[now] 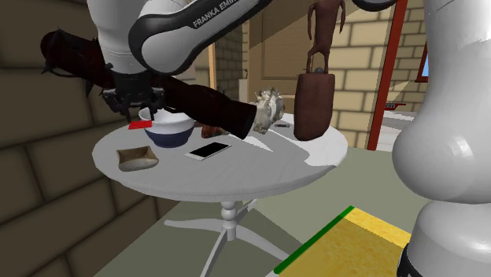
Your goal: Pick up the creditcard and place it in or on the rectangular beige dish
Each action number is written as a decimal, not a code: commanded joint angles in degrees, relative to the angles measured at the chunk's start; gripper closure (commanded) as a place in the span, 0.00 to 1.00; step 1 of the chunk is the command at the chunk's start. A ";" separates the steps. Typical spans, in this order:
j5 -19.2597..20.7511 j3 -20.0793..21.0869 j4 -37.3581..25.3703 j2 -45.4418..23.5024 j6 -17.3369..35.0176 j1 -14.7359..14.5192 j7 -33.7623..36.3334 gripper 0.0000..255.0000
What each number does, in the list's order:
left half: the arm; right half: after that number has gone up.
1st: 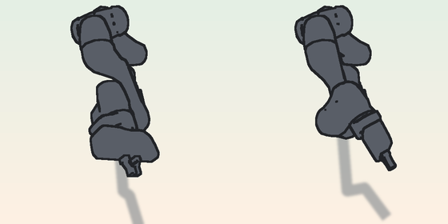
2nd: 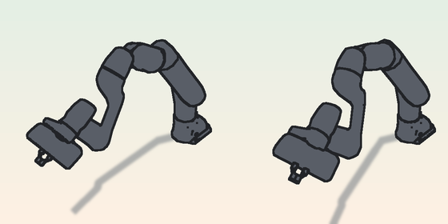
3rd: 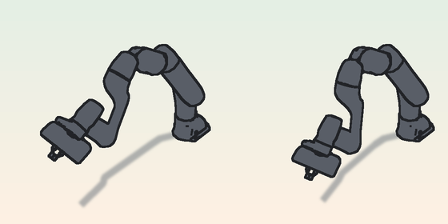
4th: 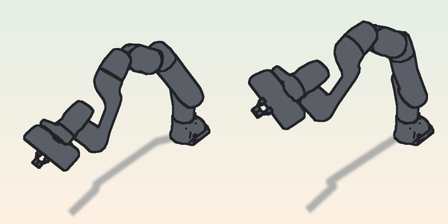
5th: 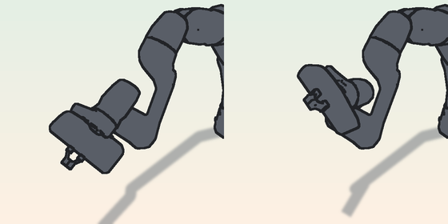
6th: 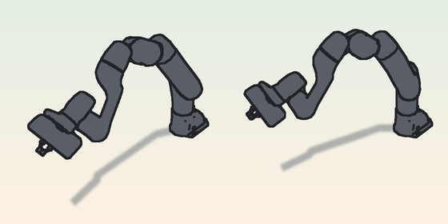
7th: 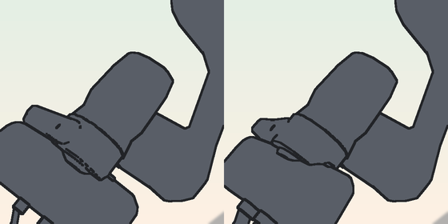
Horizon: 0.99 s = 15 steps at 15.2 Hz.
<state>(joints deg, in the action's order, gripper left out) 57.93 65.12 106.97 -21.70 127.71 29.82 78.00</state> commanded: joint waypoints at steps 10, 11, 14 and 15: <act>7.96 -6.21 -3.04 -7.50 -0.94 -8.34 5.53 1.00; 8.54 -6.60 -2.84 -7.85 -0.65 -8.60 6.06 1.00; 10.34 -7.77 -2.29 -8.97 0.17 -9.42 7.65 1.00; 10.94 -8.17 -2.14 -9.35 0.43 -9.70 8.19 1.00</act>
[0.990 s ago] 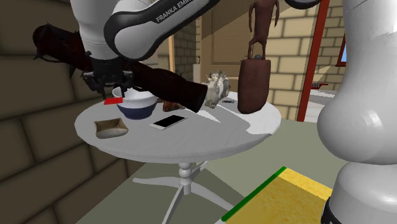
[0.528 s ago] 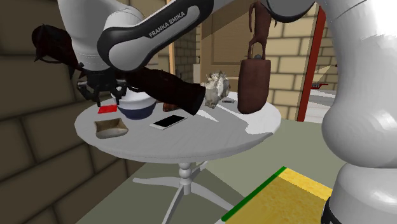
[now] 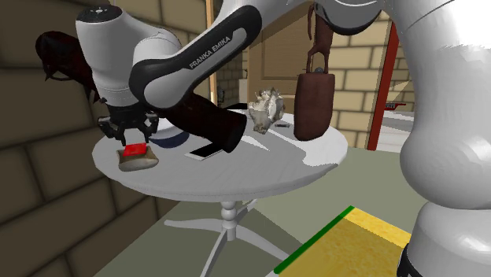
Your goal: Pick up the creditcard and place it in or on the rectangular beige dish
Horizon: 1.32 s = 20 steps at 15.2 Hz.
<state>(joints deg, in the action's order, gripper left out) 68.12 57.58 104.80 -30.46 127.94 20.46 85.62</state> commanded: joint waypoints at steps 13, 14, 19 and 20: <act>1.42 -1.04 0.29 -0.97 0.49 -0.66 1.25 0.00; 1.42 -1.03 0.29 -0.97 0.49 -0.64 1.23 0.00; -4.68 4.08 3.07 5.34 -0.68 3.18 -0.90 0.00; -4.67 4.08 3.07 5.33 -0.68 3.18 -0.90 0.00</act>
<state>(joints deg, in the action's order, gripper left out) 64.33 61.01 107.57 -26.01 127.31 22.84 85.27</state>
